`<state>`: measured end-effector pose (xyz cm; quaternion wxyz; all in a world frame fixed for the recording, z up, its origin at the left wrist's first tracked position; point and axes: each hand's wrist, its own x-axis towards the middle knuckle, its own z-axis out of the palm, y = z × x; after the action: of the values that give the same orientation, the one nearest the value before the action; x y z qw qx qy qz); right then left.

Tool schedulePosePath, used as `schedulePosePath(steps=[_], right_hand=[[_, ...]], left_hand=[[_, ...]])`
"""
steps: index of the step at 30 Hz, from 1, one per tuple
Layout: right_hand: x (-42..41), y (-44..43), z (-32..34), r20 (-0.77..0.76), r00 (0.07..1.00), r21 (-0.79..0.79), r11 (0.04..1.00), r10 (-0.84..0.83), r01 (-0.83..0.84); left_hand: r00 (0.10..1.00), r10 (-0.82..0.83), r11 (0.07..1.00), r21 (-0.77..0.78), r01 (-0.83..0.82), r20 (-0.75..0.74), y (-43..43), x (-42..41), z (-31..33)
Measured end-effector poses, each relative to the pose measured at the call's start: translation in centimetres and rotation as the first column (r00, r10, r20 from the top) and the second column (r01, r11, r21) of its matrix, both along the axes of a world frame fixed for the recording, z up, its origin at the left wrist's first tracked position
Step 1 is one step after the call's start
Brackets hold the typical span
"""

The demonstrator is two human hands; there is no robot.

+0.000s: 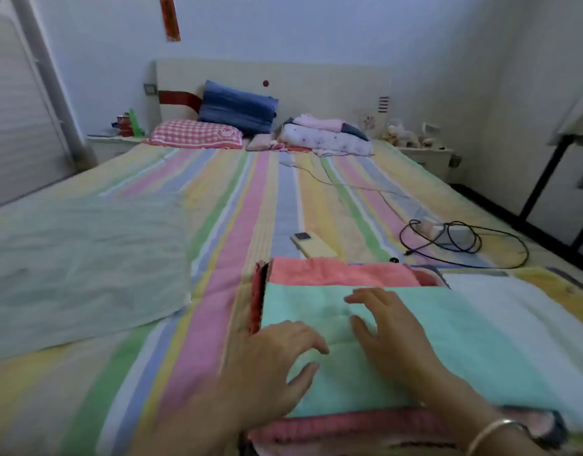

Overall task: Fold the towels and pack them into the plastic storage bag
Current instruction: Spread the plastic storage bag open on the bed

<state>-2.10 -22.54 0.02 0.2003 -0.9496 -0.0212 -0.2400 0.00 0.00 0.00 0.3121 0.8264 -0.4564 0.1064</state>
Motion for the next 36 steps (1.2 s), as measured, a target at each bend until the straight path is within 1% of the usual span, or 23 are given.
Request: schedulePosePath(steps=[2, 5, 9, 11, 14, 15, 17, 19, 20, 21, 23, 24, 25, 26, 28, 29, 30, 32, 33, 35, 36], right_hand=[[-2.6, -0.8, -1.6, 0.009, 1.000, -0.037, 0.999, 0.020, -0.019], [-6.4, -2.3, -3.7, -0.057, 0.997, -0.030, 0.998, 0.055, -0.057], [-8.9, -3.7, -3.4, -0.077, 0.991, -0.096, 0.989, 0.105, -0.112], [-9.3, -3.8, -3.0, -0.056, 0.993, -0.079, 0.991, 0.103, -0.107], [-9.3, -3.5, -2.6, 0.028, 0.997, -0.071, 0.995, 0.072, -0.070], [-9.2, -3.6, -2.6, 0.061, 0.997, -0.087, 0.995, 0.048, -0.042], [-9.3, -4.1, -2.5, 0.130, 0.990, -0.131, 0.989, -0.050, 0.067], [-9.8, -5.0, -2.2, 0.188, 0.956, -0.175, 0.950, -0.225, 0.258], [-10.3, -5.5, -1.8, 0.195, 0.920, -0.170, 0.912, -0.340, 0.374], [-10.8, -6.2, -1.5, 0.169, 0.872, -0.135, 0.865, -0.460, 0.483], [-11.9, -7.5, -0.8, 0.028, 0.754, -0.022, 0.754, -0.656, 0.657], [-12.3, -7.9, -0.5, -0.063, 0.700, 0.043, 0.699, -0.711, 0.714], [-12.6, -8.2, -0.5, -0.122, 0.673, 0.122, 0.662, -0.730, 0.740], [-12.8, -8.4, -0.4, -0.160, 0.678, 0.231, 0.641, -0.717, 0.732], [-12.9, -8.3, -0.6, -0.217, 0.735, 0.445, 0.606, -0.642, 0.660], [-12.9, -8.1, -0.9, -0.236, 0.757, 0.499, 0.593, -0.609, 0.633], [-12.9, -7.9, -1.1, -0.248, 0.765, 0.514, 0.589, -0.595, 0.624], [-12.9, -7.4, -1.1, -0.244, 0.754, 0.453, 0.615, -0.610, 0.645], [-12.9, -7.0, -0.9, -0.217, 0.747, 0.384, 0.649, -0.628, 0.657], [-12.8, -5.7, -0.2, -0.148, 0.756, 0.205, 0.728, -0.638, 0.655], [-12.5, -4.4, 0.3, -0.109, 0.780, 0.132, 0.768, -0.617, 0.626]], left_hand=[[0.999, -0.029, 0.999, 0.046, 0.028, 0.026, -0.6, -0.8, -1.5], [0.999, -0.008, 0.996, 0.088, 0.005, 0.039, -0.8, -1.6, -2.9], [0.993, -0.014, 0.988, 0.154, -0.004, 0.117, -0.9, -1.9, -2.7], [0.993, -0.001, 0.988, 0.154, -0.017, 0.114, -1.0, -2.0, -2.5], [0.997, 0.014, 0.993, 0.118, -0.023, 0.078, -1.0, -2.0, -2.1], [0.998, 0.014, 0.994, 0.104, -0.020, 0.058, -1.0, -1.9, -2.1], [0.999, 0.027, 0.995, 0.091, -0.028, 0.018, -1.0, -1.7, -2.0], [0.999, 0.049, 0.994, 0.098, -0.047, -0.020, -1.2, -1.3, -1.9], [0.997, 0.064, 0.992, 0.109, -0.060, -0.035, -1.4, -1.1, -1.7], [0.997, 0.069, 0.990, 0.130, -0.063, -0.043, -1.6, -0.9, -1.4], [0.998, 0.050, 0.972, 0.232, -0.040, -0.038, -1.9, -0.7, -0.7], [0.999, 0.036, 0.951, 0.309, -0.022, -0.040, -2.1, -0.6, -0.1], [0.998, 0.025, 0.921, 0.389, -0.004, -0.049, -2.1, -0.6, 0.4], [0.997, 0.024, 0.887, 0.462, 0.010, -0.069, -2.3, -0.5, 1.1], [0.992, 0.058, 0.840, 0.542, 0.013, -0.113, -2.8, -0.3, 2.0], [0.988, 0.082, 0.850, 0.527, -0.002, -0.128, -3.1, -0.1, 2.2], [0.988, 0.097, 0.881, 0.473, -0.029, -0.121, -3.4, 0.1, 2.1], [0.993, 0.088, 0.935, 0.350, -0.057, -0.075, -3.9, 0.5, 1.1], [0.995, 0.071, 0.941, 0.335, -0.045, -0.066, -4.0, 0.6, 0.4], [0.993, 0.022, 0.942, 0.336, 0.017, -0.112, -3.9, 0.7, -1.1], [0.987, 0.005, 0.949, 0.311, 0.045, -0.158, -3.7, 0.7, -1.7]])
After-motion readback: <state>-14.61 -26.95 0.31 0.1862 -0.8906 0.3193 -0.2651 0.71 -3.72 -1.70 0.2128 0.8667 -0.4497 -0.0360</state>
